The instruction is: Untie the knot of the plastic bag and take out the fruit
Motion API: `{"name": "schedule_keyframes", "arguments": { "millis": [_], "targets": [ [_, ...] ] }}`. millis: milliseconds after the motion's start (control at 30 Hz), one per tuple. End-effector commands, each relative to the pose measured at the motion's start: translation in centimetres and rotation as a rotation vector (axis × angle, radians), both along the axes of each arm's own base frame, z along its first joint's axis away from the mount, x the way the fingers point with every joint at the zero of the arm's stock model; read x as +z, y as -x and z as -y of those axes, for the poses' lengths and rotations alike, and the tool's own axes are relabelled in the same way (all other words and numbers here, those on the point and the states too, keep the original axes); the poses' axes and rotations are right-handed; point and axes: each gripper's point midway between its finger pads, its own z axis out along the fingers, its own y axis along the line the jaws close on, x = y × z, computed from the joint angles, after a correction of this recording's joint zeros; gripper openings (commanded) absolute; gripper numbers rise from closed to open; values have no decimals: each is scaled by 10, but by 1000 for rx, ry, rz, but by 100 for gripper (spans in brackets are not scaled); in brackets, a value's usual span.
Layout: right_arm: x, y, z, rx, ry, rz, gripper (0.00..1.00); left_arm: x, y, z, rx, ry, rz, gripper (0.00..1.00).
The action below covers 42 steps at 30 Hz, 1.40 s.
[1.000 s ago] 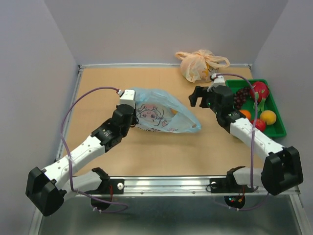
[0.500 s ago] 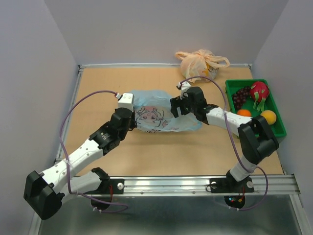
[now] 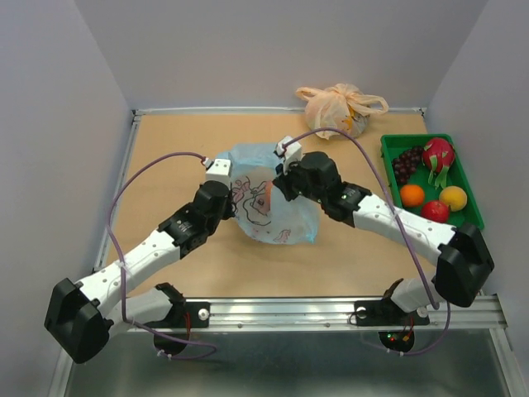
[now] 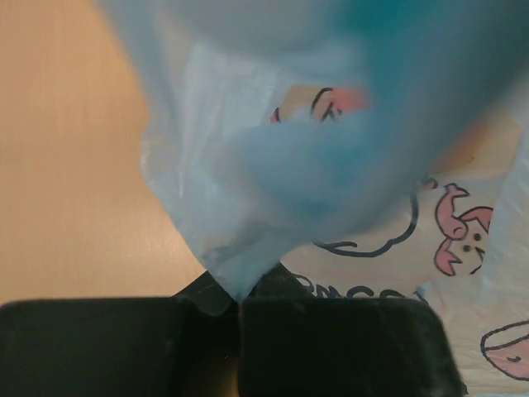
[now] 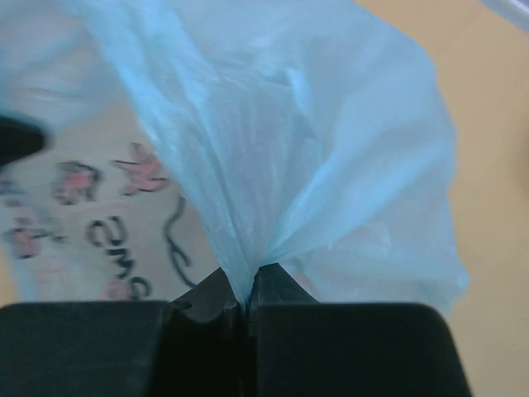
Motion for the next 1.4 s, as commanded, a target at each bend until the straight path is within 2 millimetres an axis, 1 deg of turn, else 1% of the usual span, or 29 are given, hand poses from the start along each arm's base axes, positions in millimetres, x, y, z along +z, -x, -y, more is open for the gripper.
{"name": "schedule_keyframes", "arguments": {
  "millis": [0, 67, 100, 133, 167, 233, 300, 333, 367, 400, 433, 500, 567, 600, 667, 700, 767, 800, 900, 967, 1000, 1067, 1100, 1167, 1233, 1267, 1300, 1333, 1367],
  "targets": [
    [15, 50, -37, 166, -47, -29, 1, -1, -2, 6, -18, 8, -8, 0],
    [-1, 54, -32, 139, -45, -76, 1, -3, -2, 6, -15, 3, -15, 0],
    [-20, 51, -20, 71, -7, -91, 0, -4, -2, 6, -12, 3, -16, 0],
    [-30, 44, -9, 2, 23, -90, 0, -5, -2, 5, -10, 2, -18, 0],
    [-44, 37, 10, -108, 66, -85, 1, -4, -2, 5, -10, 3, -17, 0],
    [-60, 28, 29, -213, 120, -79, 1, -4, -2, 5, -10, 5, -14, 0],
    [-70, 17, 55, -364, 170, -54, 1, -3, -2, 5, -9, 7, -13, 0],
    [-70, 15, 61, -404, 182, -44, 4, -3, -1, 5, -8, 5, -14, 0],
    [-68, 14, 67, -436, 182, -38, 22, -2, -2, 5, -9, 8, -12, 0],
    [-66, 14, 71, -468, 175, -36, 35, -3, -1, 5, -11, 7, -13, 0],
    [-60, 14, 71, -471, 158, -34, 60, -4, -1, 5, -10, 8, -15, 0],
    [-40, 20, 63, -416, 103, -30, 73, -4, -1, 6, -11, 9, -16, 0],
    [-10, 29, 52, -344, 41, 0, 84, -4, -1, 6, -12, 9, -19, 0],
    [-7, 31, 46, -319, 36, 1, 86, -4, -1, 6, -13, 9, -19, 0],
    [27, 42, 34, -260, -32, 42, 91, -5, -1, 7, -18, 10, -22, 0],
    [41, 49, 28, -219, -66, 55, 91, -5, -1, 8, -19, 10, -21, 0],
    [53, 59, 16, -153, -103, 56, 91, -5, -1, 8, -22, 11, -22, 0],
    [63, 69, 2, -94, -144, 40, 91, -5, -1, 8, -20, 12, -20, 0],
    [68, 87, -27, 13, -217, 6, 91, -6, -1, 8, -21, 10, -26, 0],
    [60, 91, -39, 37, -244, -19, 91, -5, -2, 9, -25, 14, -24, 0],
    [55, 86, -48, 23, -279, -41, 91, -6, -1, 9, -25, 13, -25, 0],
    [39, 84, -55, 17, -283, -70, 91, -5, -1, 10, -27, 17, -25, 0],
    [24, 81, -64, 28, -284, -89, 91, -5, -1, 10, -26, 17, -24, 0],
    [14, 77, -75, 37, -290, -98, 91, -4, -1, 9, -25, 21, -22, 0],
    [-5, 64, -83, 0, -285, -97, 92, -2, -1, 10, -26, 27, -16, 0],
    [-4, 56, -87, -28, -315, -78, 94, -1, 0, 10, -29, 31, -13, 0],
    [-7, 45, -83, -97, -328, -61, 95, -1, 0, 10, -27, 32, -12, 0],
    [-17, 35, -86, -137, -337, -54, 96, 0, 0, 9, -27, 33, -11, 0],
    [-27, 30, -82, -184, -325, -57, 97, 2, 0, 10, -27, 37, -6, 0]
  ]
}}
